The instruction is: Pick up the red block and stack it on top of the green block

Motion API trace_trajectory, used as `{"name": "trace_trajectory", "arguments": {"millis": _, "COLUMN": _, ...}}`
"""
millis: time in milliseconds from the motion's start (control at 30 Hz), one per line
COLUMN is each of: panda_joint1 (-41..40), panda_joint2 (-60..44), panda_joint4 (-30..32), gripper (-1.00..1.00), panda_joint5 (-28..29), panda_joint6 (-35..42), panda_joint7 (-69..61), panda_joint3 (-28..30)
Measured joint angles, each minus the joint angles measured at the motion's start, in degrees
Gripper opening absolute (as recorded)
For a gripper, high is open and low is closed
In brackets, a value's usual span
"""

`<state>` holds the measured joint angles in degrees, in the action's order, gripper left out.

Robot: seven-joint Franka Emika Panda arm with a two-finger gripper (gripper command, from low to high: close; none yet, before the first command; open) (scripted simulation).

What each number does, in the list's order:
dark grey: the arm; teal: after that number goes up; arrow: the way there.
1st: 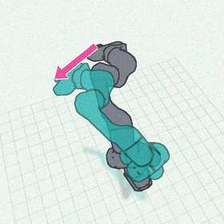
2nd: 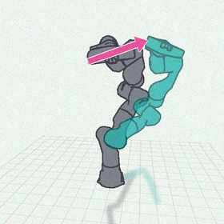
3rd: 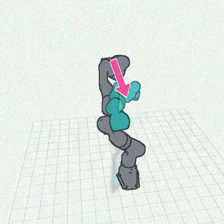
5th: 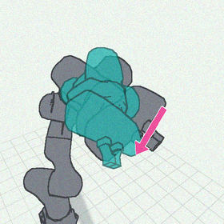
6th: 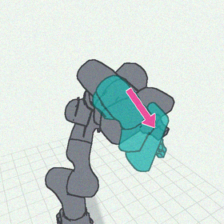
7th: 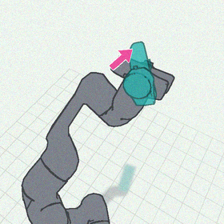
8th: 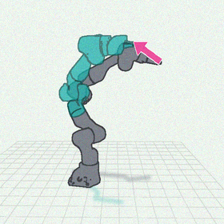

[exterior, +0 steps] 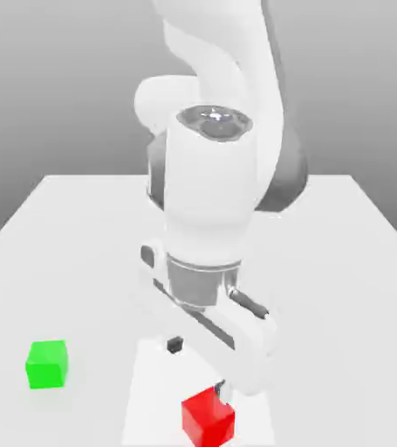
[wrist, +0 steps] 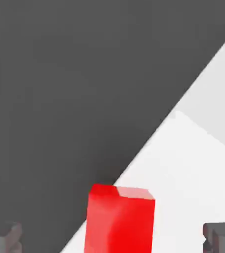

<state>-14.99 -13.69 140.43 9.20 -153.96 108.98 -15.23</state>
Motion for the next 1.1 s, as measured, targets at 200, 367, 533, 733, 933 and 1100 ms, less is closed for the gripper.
{"name": "trace_trajectory", "arguments": {"millis": 200, "panda_joint1": 3.33, "panda_joint2": -9.29, "panda_joint4": -1.35, "gripper": -1.0, "panda_joint5": 4.18, "panda_joint6": -7.31, "panda_joint7": 3.95, "panda_joint3": 4.2}}
{"name": "trace_trajectory", "arguments": {"millis": 367, "panda_joint1": 3.45, "panda_joint2": -9.89, "panda_joint4": -1.44, "gripper": -1.0, "panda_joint5": 4.6, "panda_joint6": -7.9, "panda_joint7": 4.26, "panda_joint3": 4.39}}
{"name": "trace_trajectory", "arguments": {"millis": 533, "panda_joint1": 1.07, "panda_joint2": -1.99, "panda_joint4": -0.06, "gripper": -1.0, "panda_joint5": -0.19, "panda_joint6": -1.58, "panda_joint7": 0.75, "panda_joint3": 1.06}}
{"name": "trace_trajectory", "arguments": {"millis": 733, "panda_joint1": -7.72, "panda_joint2": 6.62, "panda_joint4": 5.14, "gripper": -1.0, "panda_joint5": -5.45, "panda_joint6": 1.92, "panda_joint7": 0.55, "panda_joint3": 8.09}}
{"name": "trace_trajectory", "arguments": {"millis": 933, "panda_joint1": -18.51, "panda_joint2": 6.97, "panda_joint4": 8.95, "gripper": -1.0, "panda_joint5": -8.65, "panda_joint6": -2.26, "panda_joint7": 1.69, "panda_joint3": 14.05}}
{"name": "trace_trajectory", "arguments": {"millis": 1100, "panda_joint1": -18.41, "panda_joint2": 2.11, "panda_joint4": 8.86, "gripper": 1.0, "panda_joint5": -8.51, "panda_joint6": -7.02, "panda_joint7": 1.88, "panda_joint3": 14.19}}
